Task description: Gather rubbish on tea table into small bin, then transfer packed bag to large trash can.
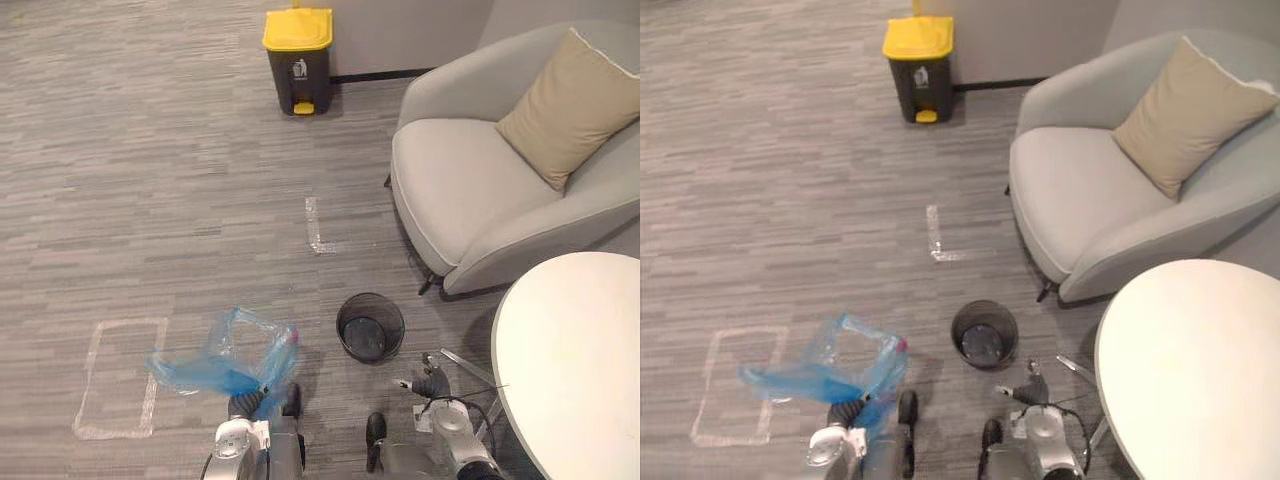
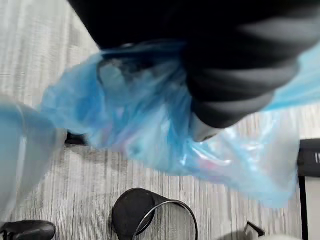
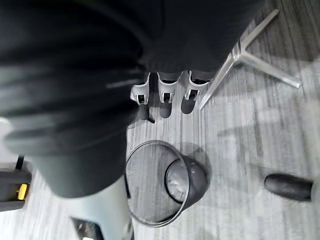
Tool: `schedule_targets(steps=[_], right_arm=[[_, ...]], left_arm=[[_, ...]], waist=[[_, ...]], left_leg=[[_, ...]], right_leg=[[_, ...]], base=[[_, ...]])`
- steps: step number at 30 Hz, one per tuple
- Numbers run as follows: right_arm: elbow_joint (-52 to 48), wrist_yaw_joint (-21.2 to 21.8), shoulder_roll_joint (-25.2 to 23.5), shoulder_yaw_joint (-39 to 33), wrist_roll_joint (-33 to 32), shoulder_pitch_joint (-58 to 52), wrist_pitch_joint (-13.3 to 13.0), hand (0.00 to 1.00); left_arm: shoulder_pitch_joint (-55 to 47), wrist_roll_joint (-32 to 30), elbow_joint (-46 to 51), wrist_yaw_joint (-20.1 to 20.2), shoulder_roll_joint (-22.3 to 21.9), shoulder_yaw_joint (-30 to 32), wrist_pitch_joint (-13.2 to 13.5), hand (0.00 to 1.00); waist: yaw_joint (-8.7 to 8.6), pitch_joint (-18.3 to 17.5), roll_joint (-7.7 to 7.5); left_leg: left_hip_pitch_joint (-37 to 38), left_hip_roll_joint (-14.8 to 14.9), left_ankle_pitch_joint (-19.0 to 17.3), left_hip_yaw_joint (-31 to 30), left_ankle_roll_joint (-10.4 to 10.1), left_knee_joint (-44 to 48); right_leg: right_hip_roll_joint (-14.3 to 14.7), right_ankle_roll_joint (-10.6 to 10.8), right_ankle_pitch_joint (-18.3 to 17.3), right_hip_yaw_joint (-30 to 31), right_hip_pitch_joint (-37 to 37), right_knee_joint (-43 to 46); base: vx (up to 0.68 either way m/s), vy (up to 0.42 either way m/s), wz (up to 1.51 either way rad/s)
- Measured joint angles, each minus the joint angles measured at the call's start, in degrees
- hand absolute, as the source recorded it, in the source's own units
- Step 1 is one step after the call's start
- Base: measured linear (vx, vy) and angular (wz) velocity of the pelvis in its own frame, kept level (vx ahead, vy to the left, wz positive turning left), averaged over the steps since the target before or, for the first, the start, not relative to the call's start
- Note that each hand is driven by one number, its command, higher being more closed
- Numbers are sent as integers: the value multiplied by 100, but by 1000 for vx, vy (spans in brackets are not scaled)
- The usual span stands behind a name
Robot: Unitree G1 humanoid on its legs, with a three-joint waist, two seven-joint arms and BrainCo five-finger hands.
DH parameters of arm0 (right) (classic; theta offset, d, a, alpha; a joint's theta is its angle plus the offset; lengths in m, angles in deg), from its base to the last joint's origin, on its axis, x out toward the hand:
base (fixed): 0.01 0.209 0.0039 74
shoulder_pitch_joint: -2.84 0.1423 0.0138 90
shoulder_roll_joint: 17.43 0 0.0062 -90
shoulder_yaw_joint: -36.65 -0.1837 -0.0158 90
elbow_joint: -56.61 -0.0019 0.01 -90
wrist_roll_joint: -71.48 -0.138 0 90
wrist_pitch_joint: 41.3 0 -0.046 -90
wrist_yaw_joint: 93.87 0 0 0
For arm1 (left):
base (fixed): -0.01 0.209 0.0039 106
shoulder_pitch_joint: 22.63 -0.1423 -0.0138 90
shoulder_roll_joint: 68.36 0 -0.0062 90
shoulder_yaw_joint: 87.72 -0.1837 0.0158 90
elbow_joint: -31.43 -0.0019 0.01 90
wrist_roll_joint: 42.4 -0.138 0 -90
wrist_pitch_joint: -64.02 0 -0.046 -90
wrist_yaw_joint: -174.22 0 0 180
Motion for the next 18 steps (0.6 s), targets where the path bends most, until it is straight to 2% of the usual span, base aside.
schedule_targets(steps=[1,3,4,5,8,11,15,17,18], right_arm=[[-80,-32,25,-4,0,-75,17,0],[-74,-49,75,1,1,-126,18,0],[6,-46,114,-1,5,-130,28,0],[87,-44,110,-7,7,-89,34,0],[197,8,-134,6,12,-129,38,0],[403,25,-131,11,23,-113,42,0],[478,51,-135,3,48,-123,71,0],[547,51,-126,-27,48,-115,82,0],[607,51,-132,-46,48,-118,83,0]], left_arm=[[-37,0,4,1,-11,-107,0,100],[-84,1,7,1,-52,-129,0,100],[-91,2,12,0,-65,-139,0,100],[-90,2,-8,0,-28,-138,-1,100],[-145,-4,-75,-1,165,-145,-7,100],[-197,-5,-95,-5,272,-142,-7,100],[-213,-7,-223,-3,373,-130,-9,100],[-229,-8,-261,-3,361,-79,-11,100],[-270,-8,-264,2,364,-79,-13,100]], waist=[[-63,25,-70],[-94,21,-66],[-84,-18,118],[-86,-17,134],[-52,-74,-63],[-51,-98,-87],[-47,-133,-135],[-42,-154,-157],[-53,-145,-154]], left_leg=[[24,-28,-112,265,46,773],[220,50,-458,484,80,1075],[472,102,-739,681,-7,735],[599,58,-804,739,-60,393],[772,-291,-636,686,68,5],[811,-476,-701,601,153,18],[797,-571,-793,476,220,79],[719,-590,-1013,401,235,359],[677,-589,-1212,342,269,635]], right_leg=[[-217,66,45,-140,10,11],[-320,155,97,-244,10,-42],[-311,316,181,-324,6,-190],[-298,376,259,-365,48,-320],[-500,562,597,-425,402,-877],[-656,635,632,-469,544,-954],[-707,760,539,-557,686,-1037],[-723,825,326,-563,723,-910],[-783,908,46,-563,688,-580]], base=[[-134,43,82],[-123,127,57],[-152,249,42],[-127,220,30],[-50,168,24],[-27,161,21],[36,56,23],[91,28,14],[120,55,25]])
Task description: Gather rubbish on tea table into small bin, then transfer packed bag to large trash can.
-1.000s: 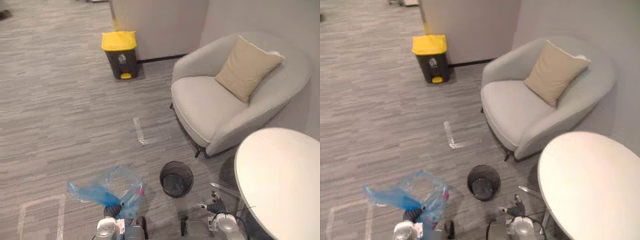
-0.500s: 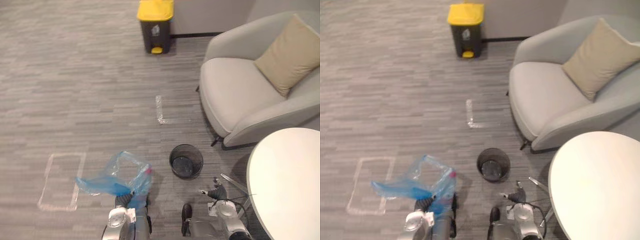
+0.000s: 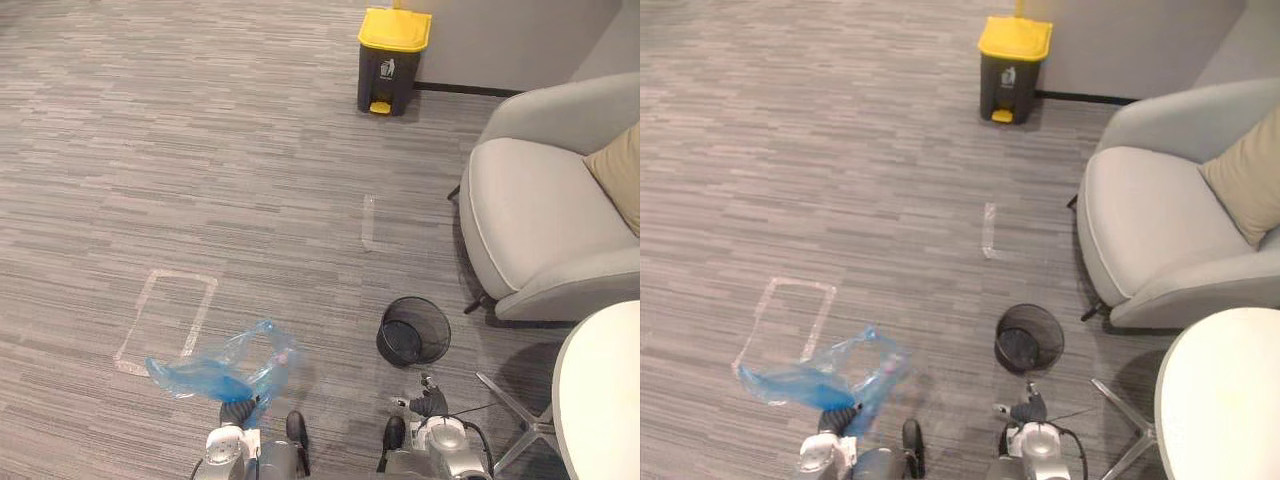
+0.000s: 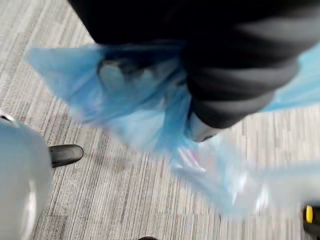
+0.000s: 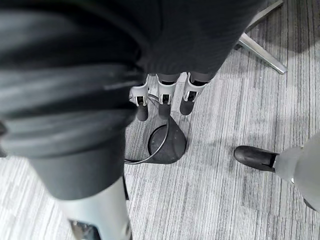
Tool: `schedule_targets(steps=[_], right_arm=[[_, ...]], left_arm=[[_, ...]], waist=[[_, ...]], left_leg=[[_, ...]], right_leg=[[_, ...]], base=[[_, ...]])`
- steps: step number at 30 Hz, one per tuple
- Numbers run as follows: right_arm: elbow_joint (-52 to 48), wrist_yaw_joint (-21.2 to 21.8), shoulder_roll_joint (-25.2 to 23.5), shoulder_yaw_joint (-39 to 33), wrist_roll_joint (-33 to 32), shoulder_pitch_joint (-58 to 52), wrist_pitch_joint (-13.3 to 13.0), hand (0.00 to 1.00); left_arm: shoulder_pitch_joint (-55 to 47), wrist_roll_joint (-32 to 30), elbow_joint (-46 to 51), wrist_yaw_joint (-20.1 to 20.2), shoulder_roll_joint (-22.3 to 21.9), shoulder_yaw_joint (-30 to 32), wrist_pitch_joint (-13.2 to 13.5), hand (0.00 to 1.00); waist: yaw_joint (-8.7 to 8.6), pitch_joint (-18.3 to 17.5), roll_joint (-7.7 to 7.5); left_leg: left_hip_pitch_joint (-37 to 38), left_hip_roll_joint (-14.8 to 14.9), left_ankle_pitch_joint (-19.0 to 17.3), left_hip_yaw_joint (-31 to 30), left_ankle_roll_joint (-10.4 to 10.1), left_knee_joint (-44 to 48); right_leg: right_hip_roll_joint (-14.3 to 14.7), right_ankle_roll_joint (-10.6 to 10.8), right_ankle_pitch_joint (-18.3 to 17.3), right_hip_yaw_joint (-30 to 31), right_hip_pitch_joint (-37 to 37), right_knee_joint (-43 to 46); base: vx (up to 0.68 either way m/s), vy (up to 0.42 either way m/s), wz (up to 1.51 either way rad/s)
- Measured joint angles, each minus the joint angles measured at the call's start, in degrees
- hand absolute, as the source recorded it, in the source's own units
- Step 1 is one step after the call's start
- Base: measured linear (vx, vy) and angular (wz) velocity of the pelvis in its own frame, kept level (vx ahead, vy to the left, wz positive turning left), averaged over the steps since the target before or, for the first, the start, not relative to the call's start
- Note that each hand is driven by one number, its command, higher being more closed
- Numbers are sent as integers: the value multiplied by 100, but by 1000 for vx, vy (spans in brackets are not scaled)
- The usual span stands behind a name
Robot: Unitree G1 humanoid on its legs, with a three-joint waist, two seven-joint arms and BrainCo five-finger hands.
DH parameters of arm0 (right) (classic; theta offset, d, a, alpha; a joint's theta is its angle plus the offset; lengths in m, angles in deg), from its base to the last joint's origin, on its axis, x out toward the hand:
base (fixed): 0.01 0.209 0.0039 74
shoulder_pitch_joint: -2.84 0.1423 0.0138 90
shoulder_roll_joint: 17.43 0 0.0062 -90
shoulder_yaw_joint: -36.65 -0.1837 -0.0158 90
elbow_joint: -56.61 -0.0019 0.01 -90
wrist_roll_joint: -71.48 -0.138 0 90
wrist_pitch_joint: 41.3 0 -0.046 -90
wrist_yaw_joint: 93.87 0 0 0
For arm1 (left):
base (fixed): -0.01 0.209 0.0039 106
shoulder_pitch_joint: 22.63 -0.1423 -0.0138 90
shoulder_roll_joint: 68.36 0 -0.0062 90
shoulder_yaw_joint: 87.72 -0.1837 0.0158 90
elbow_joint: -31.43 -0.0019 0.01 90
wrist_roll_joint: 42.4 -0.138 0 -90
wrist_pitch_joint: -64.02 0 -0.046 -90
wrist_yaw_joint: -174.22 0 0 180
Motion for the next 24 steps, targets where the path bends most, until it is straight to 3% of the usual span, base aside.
schedule_targets(steps=[1,2,4,5,6,9,10,11,12,13,14,15,16,17,18,20,22,24], right_arm=[[37,5,4,-2,0,-52,21,0],[37,6,13,-2,1,-75,22,0],[30,13,42,-1,0,-91,27,0],[34,23,1,13,0,-70,27,0],[34,28,-32,30,-1,-51,27,0],[38,30,-10,107,-2,-3,21,0],[38,27,51,99,-1,8,17,0],[35,26,65,96,-2,5,17,0],[34,27,92,90,-2,-91,19,0],[59,33,167,-41,-15,-104,27,0],[46,33,169,-84,-17,-92,26,0],[22,37,166,-197,-27,-63,25,0],[14,42,164,-234,-45,-84,28,0],[-17,43,157,-218,-51,-176,35,0],[-47,44,108,-197,-52,-212,40,0],[-366,23,-33,-230,-224,-271,50,0],[-468,15,-109,-285,-261,-189,37,0],[-452,0,-163,-437,-278,-95,31,0]], left_arm=[[-37,0,3,-1,8,2,0,100],[-57,0,4,-2,24,2,-1,100],[-63,1,-33,-6,71,1,-31,100],[-19,1,-30,-9,119,4,-35,100],[3,2,-24,-14,133,15,-36,100],[48,3,-29,-14,257,60,-35,100],[145,4,-33,-13,252,57,-36,100],[163,3,-37,-12,238,56,-34,100],[178,1,-49,-9,236,56,-22,100],[266,-2,-139,0,78,45,-27,100],[266,-2,-131,0,37,52,-17,100],[275,-2,-90,0,-45,55,-14,100],[280,-1,-86,4,-120,63,-24,100],[243,0,-26,10,-223,90,-32,100],[222,0,42,10,-274,135,-32,100],[142,1,355,87,-316,173,-24,100],[226,-2,453,121,-324,190,-17,100],[303,-4,443,121,-338,218,-18,100]], waist=[[-4,-28,-34],[-9,-43,-66],[-70,-59,-122],[-159,43,24],[-193,48,21],[-230,82,7],[-261,150,-9],[-266,153,-9],[-307,105,-109],[-352,131,101],[-353,119,130],[-379,128,136],[-393,154,179],[-419,187,215],[-369,212,191],[-202,261,42],[-119,267,-17],[-93,302,-48]], left_leg=[[-83,-31,-236,-38,36,302],[-96,-70,-356,-78,48,435],[28,-217,-647,-361,224,631],[208,-104,-735,-505,233,641],[320,-26,-763,-542,213,619],[736,63,-811,-643,156,335],[1122,132,-822,-677,122,25],[1189,144,-842,-693,81,-29],[1362,117,-924,-812,-67,-131],[1465,316,-980,-941,-204,-94],[1420,350,-938,-941,-280,-32],[1313,370,-799,-939,-510,319],[1171,406,-729,-930,-564,909],[817,522,-419,-874,-542,2234],[601,648,-266,-817,-504,2863],[-200,1035,-696,-252,-220,4079],[-702,1105,-807,-128,-186,3692],[-1094,1018,-790,-185,-222,2756]], right_leg=[[-124,95,-369,15,-121,492],[-199,138,-512,43,-178,767],[-467,-1,-552,400,-808,2535],[-297,-188,-767,742,-1296,3450],[-96,-267,-959,782,-1407,3464],[397,-435,-1031,651,-1627,2998],[724,-641,-856,452,-1788,2395],[798,-681,-765,423,-1815,2195],[938,-853,-99,480,-1826,1664],[1017,-1095,-49,322,-1756,1859],[1038,-1147,-106,290,-1747,1859],[1044,-1158,-313,259,-1592,1793],[1088,-1159,-415,183,-1345,1691],[1178,-1173,-480,135,-824,1414],[1199,-1201,-502,167,-551,1296],[1199,-1274,-554,350,191,877],[1126,-1248,-569,449,375,675],[1002,-1042,-690,530,573,516]], base=[[139,69,28],[192,69,38],[319,86,43],[356,72,39],[331,22,34],[387,-76,28],[459,-118,27],[594,-149,43],[545,-114,47],[540,-108,42],[524,-112,28],[390,-104,20],[604,-162,29],[497,-116,17],[487,-84,-9],[394,-4,-30],[405,70,-37],[343,172,-33]])
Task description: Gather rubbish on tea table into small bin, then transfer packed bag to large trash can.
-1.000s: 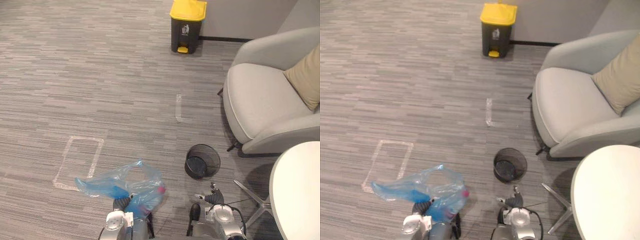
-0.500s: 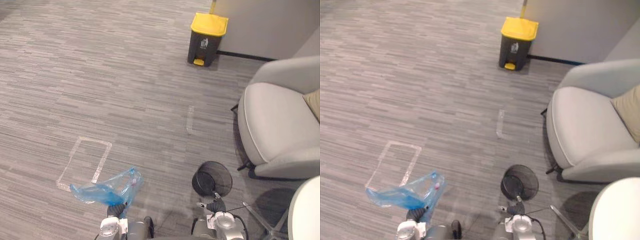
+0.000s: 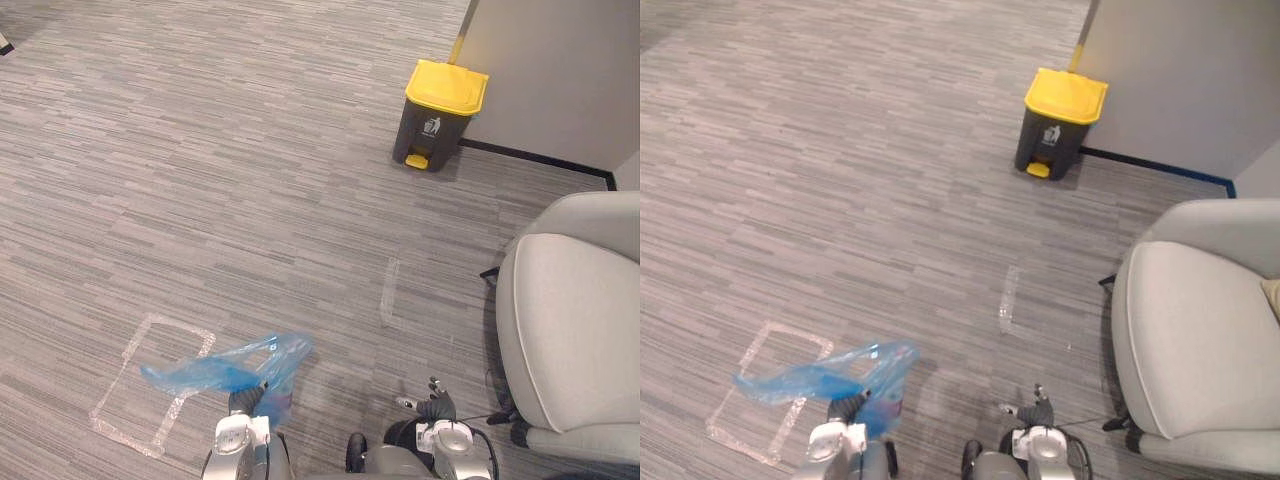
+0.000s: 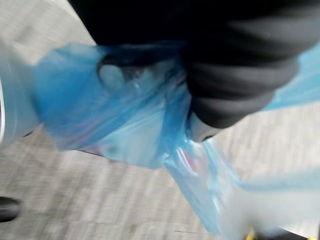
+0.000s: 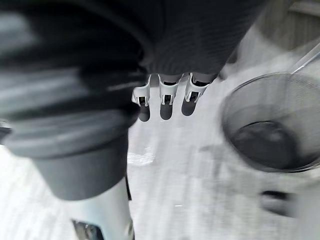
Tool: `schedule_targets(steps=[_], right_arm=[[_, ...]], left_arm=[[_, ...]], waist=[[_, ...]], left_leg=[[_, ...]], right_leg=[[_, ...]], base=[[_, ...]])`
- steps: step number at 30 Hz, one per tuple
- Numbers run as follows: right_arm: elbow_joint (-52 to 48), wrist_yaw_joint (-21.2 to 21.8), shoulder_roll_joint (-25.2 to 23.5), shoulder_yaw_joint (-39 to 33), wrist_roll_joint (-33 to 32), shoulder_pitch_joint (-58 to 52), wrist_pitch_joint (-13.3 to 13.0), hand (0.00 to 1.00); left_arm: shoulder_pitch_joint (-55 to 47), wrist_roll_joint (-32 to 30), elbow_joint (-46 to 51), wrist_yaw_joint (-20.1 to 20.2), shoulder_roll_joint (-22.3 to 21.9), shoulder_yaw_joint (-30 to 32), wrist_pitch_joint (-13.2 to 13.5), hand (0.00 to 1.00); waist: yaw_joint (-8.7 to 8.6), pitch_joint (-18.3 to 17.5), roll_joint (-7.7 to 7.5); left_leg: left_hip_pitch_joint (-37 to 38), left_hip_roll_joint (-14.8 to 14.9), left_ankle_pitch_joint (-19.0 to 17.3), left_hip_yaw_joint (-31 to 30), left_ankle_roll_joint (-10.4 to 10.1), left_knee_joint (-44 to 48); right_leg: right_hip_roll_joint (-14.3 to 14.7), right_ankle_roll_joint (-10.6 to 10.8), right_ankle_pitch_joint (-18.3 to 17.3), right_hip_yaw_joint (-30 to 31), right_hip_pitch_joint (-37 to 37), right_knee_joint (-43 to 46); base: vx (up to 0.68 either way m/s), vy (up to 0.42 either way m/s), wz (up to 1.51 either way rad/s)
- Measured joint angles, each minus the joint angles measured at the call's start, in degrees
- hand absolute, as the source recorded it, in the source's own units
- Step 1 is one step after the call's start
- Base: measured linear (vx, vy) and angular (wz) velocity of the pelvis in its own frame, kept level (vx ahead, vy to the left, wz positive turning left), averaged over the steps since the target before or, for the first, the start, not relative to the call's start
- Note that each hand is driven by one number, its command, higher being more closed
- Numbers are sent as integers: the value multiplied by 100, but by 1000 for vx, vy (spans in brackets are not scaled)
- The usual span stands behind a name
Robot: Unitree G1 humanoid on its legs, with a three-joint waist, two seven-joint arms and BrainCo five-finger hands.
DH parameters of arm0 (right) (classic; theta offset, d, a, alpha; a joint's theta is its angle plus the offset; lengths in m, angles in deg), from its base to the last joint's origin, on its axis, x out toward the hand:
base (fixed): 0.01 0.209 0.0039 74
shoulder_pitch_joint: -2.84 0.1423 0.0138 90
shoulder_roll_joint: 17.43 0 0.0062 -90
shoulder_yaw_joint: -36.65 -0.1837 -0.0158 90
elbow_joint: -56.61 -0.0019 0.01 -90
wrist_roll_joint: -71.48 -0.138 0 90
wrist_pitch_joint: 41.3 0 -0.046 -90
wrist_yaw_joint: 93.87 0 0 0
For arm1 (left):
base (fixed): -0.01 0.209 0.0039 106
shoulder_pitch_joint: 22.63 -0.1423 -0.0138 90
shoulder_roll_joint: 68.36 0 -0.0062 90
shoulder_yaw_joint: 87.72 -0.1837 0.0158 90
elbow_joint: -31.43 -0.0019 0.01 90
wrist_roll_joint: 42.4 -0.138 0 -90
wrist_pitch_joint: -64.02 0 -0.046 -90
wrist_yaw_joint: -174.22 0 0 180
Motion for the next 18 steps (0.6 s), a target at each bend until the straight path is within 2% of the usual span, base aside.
schedule_targets(steps=[1,2,3,4,5,6,7,9,10,11,12,13,14,15,16,17,18], right_arm=[[15,-11,10,-79,-3,-18,-1,0],[24,-14,28,-94,-4,-22,0,0],[149,-29,96,-124,-4,-7,0,0],[302,-35,-17,-84,-1,29,47,0],[312,-37,-57,-83,0,17,48,0],[433,-26,-97,-75,6,28,53,0],[433,-25,-98,-73,6,31,54,0],[428,-2,-131,-44,27,38,49,0],[427,-1,-161,-6,56,31,48,0],[431,-2,-189,-6,59,26,52,0],[431,-2,-198,-4,59,27,53,0],[431,-2,-213,4,59,19,54,0],[451,-6,-201,46,60,22,63,0],[442,-4,-189,72,61,30,62,0],[452,-8,-162,113,65,103,58,0],[456,-9,-137,120,67,154,57,0],[466,-8,-114,131,69,169,58,0]], left_arm=[[44,-2,-18,3,-40,-10,1,100],[47,-4,-39,3,-59,-12,2,100],[47,-5,-191,1,-64,-13,14,100],[111,-6,-317,-5,47,-38,4,100],[142,-7,-317,-6,92,-44,9,100],[152,-11,-343,-10,124,-28,6,100],[153,-11,-344,-10,123,-27,6,100],[3,-8,-342,-10,119,-52,-3,100],[-82,-7,-345,-11,142,-100,-24,100],[-90,-7,-362,-13,187,-163,-54,100],[-88,-4,-366,-15,207,-180,-74,100],[-86,-2,-367,-23,239,-174,-103,100],[-84,0,-396,-27,281,-165,-105,100],[-83,1,-419,-27,303,-160,-104,100],[-66,1,-450,-31,353,-153,-105,100],[-26,1,-496,-32,368,-96,-104,100],[4,1,-530,-30,369,-56,-103,100]], waist=[[13,-13,43],[25,-25,84],[119,-31,159],[118,-100,-61],[107,-106,-131],[159,-93,-152],[165,-90,-147],[213,-96,-109],[180,-82,-77],[148,-82,-78],[137,-82,-79],[84,-67,-63],[78,-42,-48],[67,-32,-28],[-15,-4,18],[-109,6,35],[-121,11,41]], left_leg=[[-62,-142,291,-186,-48,-1039],[-54,-181,492,-317,-68,-1465],[58,-278,1338,-552,-162,-1865],[130,-503,1203,-409,-133,-1967],[123,-587,1103,-369,-64,-1938],[199,-658,736,-128,99,-1551],[224,-658,712,-106,110,-1526],[647,-659,395,229,231,-1491],[1006,-672,235,425,307,-1596],[1203,-689,162,487,339,-1677],[1291,-700,145,503,347,-1726],[1562,-709,96,534,358,-1924],[1917,-702,95,612,357,-2209],[2050,-691,95,649,357,-2321],[2290,-637,89,674,345,-2547],[2537,-557,86,677,334,-2792],[2664,-525,78,674,307,-2927]], right_leg=[[-50,203,-129,88,103,-18],[-49,291,-184,127,141,-21],[-30,499,-317,339,189,-13],[-244,518,-312,520,197,-91],[-337,534,-319,580,200,-92],[-522,603,-335,806,249,155],[-534,606,-337,825,245,201],[-667,805,-341,1072,-86,1282],[-762,1128,-148,1176,-732,2764],[-767,1126,-169,1179,-1100,3514],[-770,1077,-197,1151,-1236,3745],[-747,882,-313,946,-1559,4152],[-675,705,-487,650,-1824,4156],[-628,660,-537,523,-1917,4036],[-515,605,-566,191,-2086,3567],[-345,457,-474,-128,-2267,2769],[-261,416,-276,-236,-2322,2221]], base=[[188,153,-22],[324,293,-47],[335,292,-36],[335,292,-27],[488,364,-23],[289,212,-26],[434,321,-67],[311,213,-68],[401,204,-47],[392,169,-34],[328,62,-13],[332,15,-19],[342,-6,-22],[357,-44,-22],[375,-86,-5],[477,-132,3],[421,-130,9]])
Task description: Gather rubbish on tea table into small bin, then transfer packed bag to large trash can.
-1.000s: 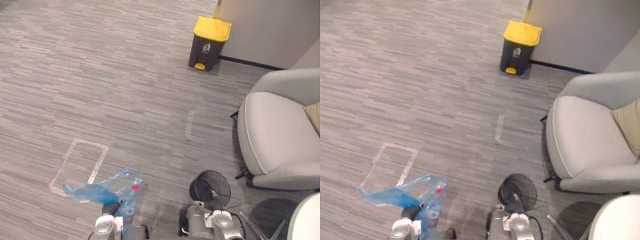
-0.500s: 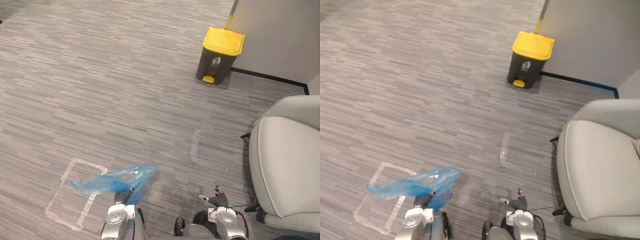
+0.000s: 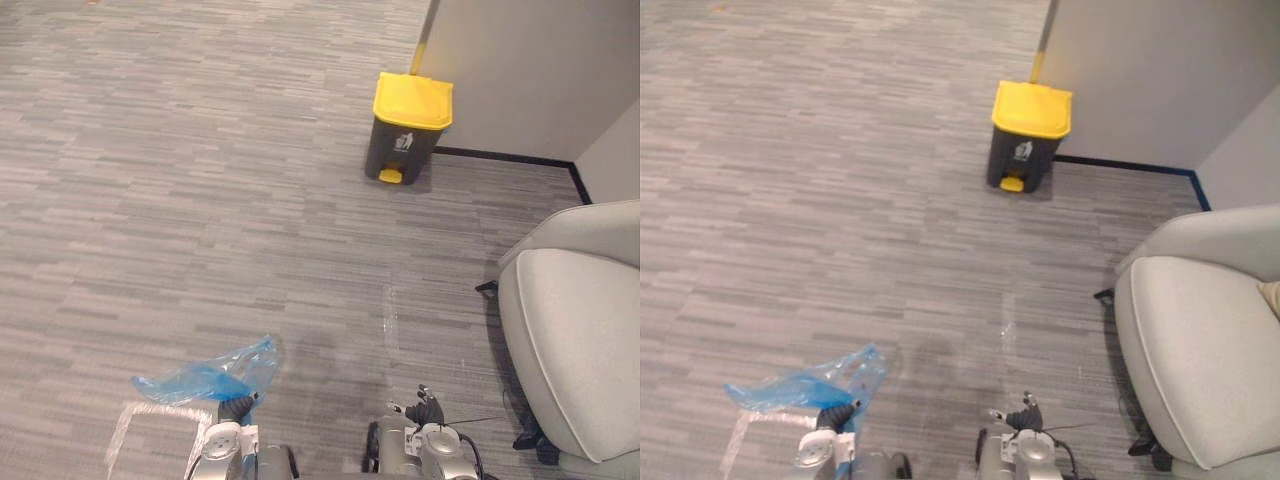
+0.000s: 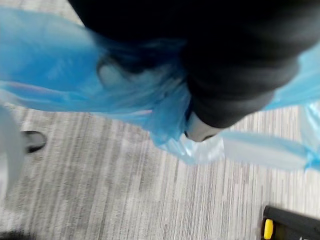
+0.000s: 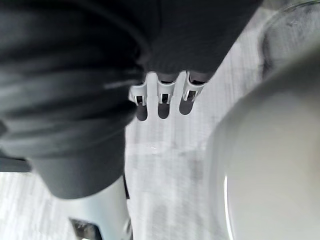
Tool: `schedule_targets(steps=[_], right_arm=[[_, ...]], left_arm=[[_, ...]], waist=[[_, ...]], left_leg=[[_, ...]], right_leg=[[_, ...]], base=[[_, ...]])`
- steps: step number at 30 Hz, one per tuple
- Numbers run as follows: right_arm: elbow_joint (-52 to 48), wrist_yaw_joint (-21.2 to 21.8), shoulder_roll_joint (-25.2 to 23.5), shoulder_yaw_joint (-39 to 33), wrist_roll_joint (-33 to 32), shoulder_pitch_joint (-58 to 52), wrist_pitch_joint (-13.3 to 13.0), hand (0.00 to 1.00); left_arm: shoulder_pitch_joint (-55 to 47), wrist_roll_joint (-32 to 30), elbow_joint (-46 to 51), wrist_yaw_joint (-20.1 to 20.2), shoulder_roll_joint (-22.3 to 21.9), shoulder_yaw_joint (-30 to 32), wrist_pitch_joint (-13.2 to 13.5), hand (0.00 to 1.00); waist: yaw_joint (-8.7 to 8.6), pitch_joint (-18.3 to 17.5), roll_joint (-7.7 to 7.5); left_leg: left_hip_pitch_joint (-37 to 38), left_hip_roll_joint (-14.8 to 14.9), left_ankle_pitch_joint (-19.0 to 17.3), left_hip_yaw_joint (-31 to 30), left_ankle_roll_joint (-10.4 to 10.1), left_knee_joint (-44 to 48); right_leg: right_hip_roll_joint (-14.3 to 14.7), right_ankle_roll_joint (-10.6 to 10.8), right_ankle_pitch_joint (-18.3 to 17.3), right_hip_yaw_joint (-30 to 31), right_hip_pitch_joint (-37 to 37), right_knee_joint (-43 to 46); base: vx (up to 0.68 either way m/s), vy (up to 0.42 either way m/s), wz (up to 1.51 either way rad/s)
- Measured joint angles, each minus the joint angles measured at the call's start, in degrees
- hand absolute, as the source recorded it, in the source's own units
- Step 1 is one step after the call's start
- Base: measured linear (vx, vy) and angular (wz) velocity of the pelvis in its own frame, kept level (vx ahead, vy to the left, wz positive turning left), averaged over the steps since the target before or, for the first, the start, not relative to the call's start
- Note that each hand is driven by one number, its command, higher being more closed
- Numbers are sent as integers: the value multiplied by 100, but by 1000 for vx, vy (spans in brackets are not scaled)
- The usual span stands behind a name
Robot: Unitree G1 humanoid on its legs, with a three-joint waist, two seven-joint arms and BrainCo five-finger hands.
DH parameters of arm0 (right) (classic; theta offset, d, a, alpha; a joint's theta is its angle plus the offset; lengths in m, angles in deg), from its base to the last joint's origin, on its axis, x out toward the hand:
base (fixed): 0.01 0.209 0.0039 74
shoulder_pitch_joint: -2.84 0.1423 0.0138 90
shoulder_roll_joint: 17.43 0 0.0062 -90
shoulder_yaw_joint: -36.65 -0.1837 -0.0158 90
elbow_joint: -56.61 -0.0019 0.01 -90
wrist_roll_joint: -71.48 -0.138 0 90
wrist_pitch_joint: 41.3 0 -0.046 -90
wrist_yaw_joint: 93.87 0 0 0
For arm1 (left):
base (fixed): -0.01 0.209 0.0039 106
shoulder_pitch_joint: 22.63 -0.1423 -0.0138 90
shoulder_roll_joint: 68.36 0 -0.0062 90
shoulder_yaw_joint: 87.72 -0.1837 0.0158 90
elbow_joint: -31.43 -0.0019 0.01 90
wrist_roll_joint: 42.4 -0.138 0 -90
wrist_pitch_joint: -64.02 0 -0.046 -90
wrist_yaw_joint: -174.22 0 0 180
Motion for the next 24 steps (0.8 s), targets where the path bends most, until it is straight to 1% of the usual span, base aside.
schedule_targets(steps=[1,2,3,4,5,6,7,8,9,10,11,12,13,14,15,16,17,18,19,20,21,22,23,24], right_arm=[[12,-1,25,14,6,-5,6,0],[85,-5,130,38,10,-108,37,0],[141,-5,177,34,10,-86,51,0],[211,-6,245,25,8,-30,66,0],[200,-4,257,-33,6,-37,62,0],[199,-2,257,-80,4,-47,64,0],[179,-1,258,-108,1,-102,75,0],[171,-1,242,-82,-5,-126,85,0],[38,-4,160,-39,-15,-157,90,0],[-103,-6,94,-35,-22,-220,80,0],[-243,-5,43,-42,-23,-204,75,0],[-248,-2,33,-35,-25,-161,49,0],[-241,-3,-14,-62,-30,-110,36,0],[-237,-3,-48,-91,-31,-102,39,0],[-240,-12,-110,-168,-32,-74,39,0],[-224,-30,-112,-272,-48,-84,41,0],[-198,-42,-108,-312,-48,-88,48,0],[-156,-65,-46,-349,-48,-105,58,0],[-12,-78,37,-344,-47,-71,62,0],[102,-76,-51,-291,-41,-64,101,0],[87,-79,-101,-309,-30,-110,97,0],[83,-76,-116,-313,-11,-136,99,0],[75,-72,-151,-310,-9,-137,100,0],[74,-65,-179,-311,-9,-149,100,0]], left_arm=[[21,0,-30,-1,13,14,0,100],[50,-2,-171,0,69,16,-1,100],[93,-2,-237,2,43,5,-10,100],[107,-2,-256,4,25,12,-3,100],[124,-5,-245,-4,-34,28,-2,100],[143,-6,-240,-3,-69,62,-3,100],[177,-9,-200,7,-136,115,-2,100],[162,-11,-158,9,-172,123,-2,100],[98,-10,-9,14,-267,146,9,100],[63,0,78,16,-339,180,11,100],[10,0,156,23,-401,183,9,100],[-35,4,213,26,-423,183,10,100],[-54,5,243,30,-450,197,12,100],[-52,4,242,30,-463,214,11,100],[-51,3,242,30,-495,222,11,100],[-47,1,250,35,-512,218,16,100],[-21,1,243,34,-514,218,16,100],[-27,0,212,32,-525,216,20,100],[-52,0,146,27,-501,223,25,100],[-13,0,36,21,-387,221,15,100],[27,0,0,20,-344,220,13,100],[60,0,-34,25,-346,210,2,100],[34,0,-46,26,-355,184,5,100],[23,0,-59,14,-357,144,3,100]], waist=[[-14,-10,-28],[-48,-26,-121],[-49,-21,-40],[-25,-35,34],[-74,-28,94],[-90,-21,111],[-99,11,149],[-89,26,140],[-14,48,117],[41,52,87],[82,44,55],[110,28,37],[193,24,32],[225,20,24],[286,25,9],[316,37,-21],[323,39,-27],[326,-3,48],[359,-12,66],[360,-103,-147],[344,-154,-237],[357,-159,-249],[410,-146,-236],[392,-146,-235]], left_leg=[[109,-8,-2,-5,-40,-125],[366,-64,-83,-184,-278,-287],[402,10,-88,-233,-297,-275],[314,152,32,-430,-469,-42],[134,224,90,-692,-565,474],[32,288,139,-766,-646,780],[-295,446,385,-922,-711,1777],[-512,547,569,-980,-720,2388],[-923,749,495,-944,-676,3523],[-1174,838,341,-860,-609,4081],[-1545,883,203,-722,-499,4392],[-1763,886,138,-638,-427,4338],[-2079,852,46,-546,-351,3962],[-2161,818,41,-511,-342,3716],[-2311,648,48,-507,-336,2927],[-2437,350,199,-607,-356,1903],[-2439,200,382,-702,-398,1449],[-2385,24,876,-916,-490,418],[-2290,-46,1576,-1000,-444,297],[-2269,-293,1396,-866,-231,373],[-2285,-407,1226,-786,-137,486],[-2245,-437,1021,-644,-79,609],[-2033,-445,886,-451,47,685],[-1878,-459,807,-361,77,673]], right_leg=[[61,-12,256,-37,-13,-543],[172,-587,1218,7,74,-1249],[231,-604,1206,-6,86,-1182],[272,-643,931,-39,53,-982],[290,-773,716,-188,142,-889],[312,-812,656,-240,235,-902],[390,-881,570,-341,580,-1050],[430,-904,546,-338,810,-1192],[528,-925,461,-291,1296,-1463],[563,-935,402,-233,1556,-1604],[568,-900,284,-142,1866,-1736],[569,-869,232,-53,2002,-1818],[555,-817,197,93,2198,-1938],[538,-796,190,143,2251,-1970],[450,-711,151,237,2402,-2050],[294,-547,68,324,2547,-2140],[226,-475,26,360,2608,-2165],[189,-281,-70,479,2714,-2267],[169,-150,-149,658,2800,-2324],[-67,-71,-194,834,2893,-2388],[-209,-52,-188,919,2855,-2276],[-304,-26,-183,1066,2709,-1942],[-370,158,-155,1275,2438,-1141],[-429,338,-93,1323,2273,-648]], base=[[564,-178,25],[393,-124,18],[593,-227,11],[473,-216,0],[572,-263,10],[378,-175,33],[289,-131,29],[452,-129,17],[438,-93,-10],[551,-57,-27],[357,-7,-37],[414,34,-54],[281,63,-51],[362,122,-53],[388,172,-36],[390,192,-31],[397,246,-30],[400,318,-47],[506,379,-50],[449,300,-38],[470,251,-26],[454,249,-49],[438,258,-58],[495,268,-58]])
